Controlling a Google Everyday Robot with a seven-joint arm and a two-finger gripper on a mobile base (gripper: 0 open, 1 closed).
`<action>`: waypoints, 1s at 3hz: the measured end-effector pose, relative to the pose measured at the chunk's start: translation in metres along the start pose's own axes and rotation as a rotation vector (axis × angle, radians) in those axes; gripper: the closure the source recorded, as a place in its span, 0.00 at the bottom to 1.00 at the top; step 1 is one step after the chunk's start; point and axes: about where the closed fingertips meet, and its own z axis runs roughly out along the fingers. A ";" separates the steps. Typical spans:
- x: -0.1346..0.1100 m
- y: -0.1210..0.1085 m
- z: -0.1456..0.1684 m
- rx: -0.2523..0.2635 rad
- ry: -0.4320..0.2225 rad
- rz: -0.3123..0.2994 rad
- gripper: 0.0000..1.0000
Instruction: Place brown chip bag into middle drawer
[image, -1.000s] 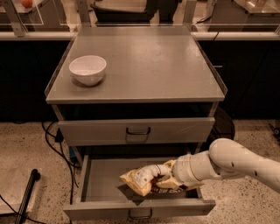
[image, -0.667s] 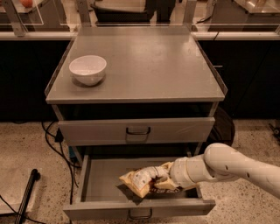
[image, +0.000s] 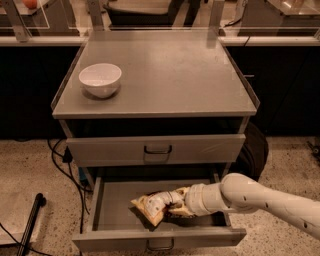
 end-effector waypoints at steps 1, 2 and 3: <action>0.000 0.000 0.000 0.000 0.000 0.000 1.00; 0.004 -0.010 0.009 0.026 0.008 -0.020 1.00; 0.007 -0.029 0.022 0.062 0.014 -0.056 1.00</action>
Offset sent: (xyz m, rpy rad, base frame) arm 0.0347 0.0018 -0.0197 -0.0416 -0.0898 -0.0273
